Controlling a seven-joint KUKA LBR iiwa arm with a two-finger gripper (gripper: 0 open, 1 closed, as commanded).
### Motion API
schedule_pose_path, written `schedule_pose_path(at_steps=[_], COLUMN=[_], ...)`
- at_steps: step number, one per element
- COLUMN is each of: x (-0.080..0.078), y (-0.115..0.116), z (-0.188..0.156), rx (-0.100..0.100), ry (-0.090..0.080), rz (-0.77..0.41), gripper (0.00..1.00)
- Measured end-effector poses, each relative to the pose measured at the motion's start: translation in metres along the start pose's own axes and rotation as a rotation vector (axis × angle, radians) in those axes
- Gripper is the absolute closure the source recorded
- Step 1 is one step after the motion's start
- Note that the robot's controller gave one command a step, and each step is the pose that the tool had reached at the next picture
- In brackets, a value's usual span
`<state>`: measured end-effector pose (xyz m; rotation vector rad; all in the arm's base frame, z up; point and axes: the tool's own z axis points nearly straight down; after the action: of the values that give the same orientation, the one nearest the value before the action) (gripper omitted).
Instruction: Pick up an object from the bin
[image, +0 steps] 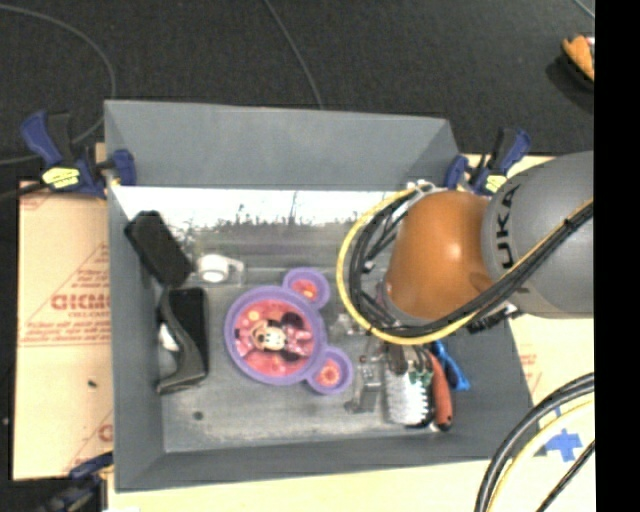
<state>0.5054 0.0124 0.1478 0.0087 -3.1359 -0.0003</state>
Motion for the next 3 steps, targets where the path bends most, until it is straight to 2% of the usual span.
schedule_pose_path(at_steps=[1,2,3], x=[-0.002,-0.022,-0.025], y=[0.000,0.008,0.017], z=[-0.004,0.049,-0.013], rx=[0.000,-0.001,-0.001], ry=[-0.008,-0.011,-0.017], rz=[0.001,0.022,0.006], gripper=[0.00,0.00,0.00])
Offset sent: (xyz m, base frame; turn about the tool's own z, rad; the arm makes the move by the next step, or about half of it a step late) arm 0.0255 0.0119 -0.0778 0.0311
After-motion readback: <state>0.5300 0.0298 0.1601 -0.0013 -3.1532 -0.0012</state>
